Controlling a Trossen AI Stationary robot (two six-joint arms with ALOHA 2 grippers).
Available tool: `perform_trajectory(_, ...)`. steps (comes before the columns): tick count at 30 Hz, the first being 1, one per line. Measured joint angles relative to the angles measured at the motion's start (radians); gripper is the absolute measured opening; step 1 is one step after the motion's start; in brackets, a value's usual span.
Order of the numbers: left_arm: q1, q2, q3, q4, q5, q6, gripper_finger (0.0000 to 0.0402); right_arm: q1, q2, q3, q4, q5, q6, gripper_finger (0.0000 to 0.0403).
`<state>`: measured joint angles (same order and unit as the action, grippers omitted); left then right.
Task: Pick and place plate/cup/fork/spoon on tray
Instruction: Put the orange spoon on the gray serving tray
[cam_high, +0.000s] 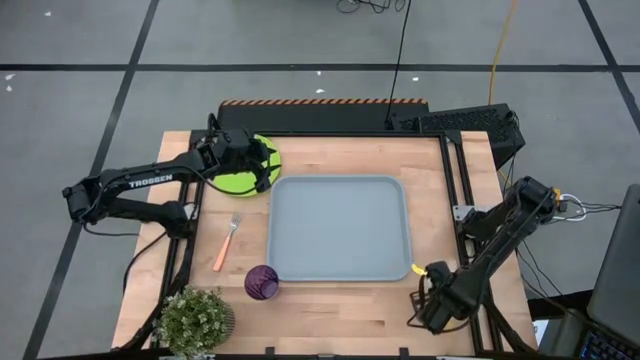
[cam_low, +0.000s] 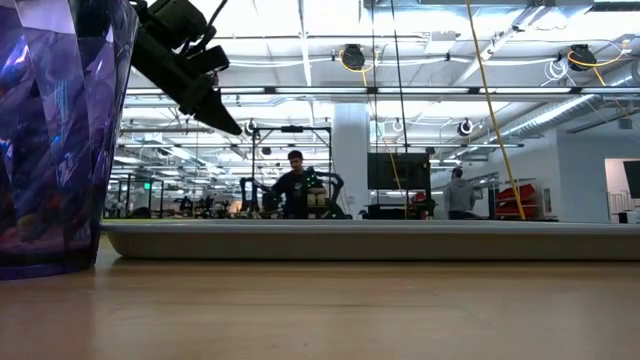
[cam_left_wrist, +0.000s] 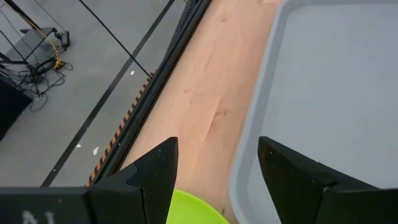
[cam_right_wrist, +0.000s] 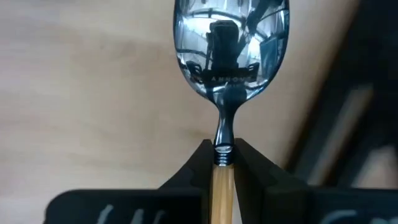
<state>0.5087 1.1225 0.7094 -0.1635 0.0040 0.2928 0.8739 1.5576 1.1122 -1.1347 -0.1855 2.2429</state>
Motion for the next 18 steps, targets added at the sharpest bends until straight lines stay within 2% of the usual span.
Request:
perform_trajectory(4,0.000,0.000,0.000,-0.003,0.000,0.000,0.0225,-0.029,-0.004,0.101,-0.095,0.109,-0.023,0.0021)
perform_trajectory(11,0.000,0.000,0.000,-0.014,0.000,0.000,0.0225,-0.090,-0.020,0.138,-0.018,0.638,-0.078,0.0021)
perform_trajectory(18,0.000,0.000,0.000,-0.015,0.000,0.000,0.0225,-0.139,-0.022,0.107,0.043,0.963,-0.174,0.0021)
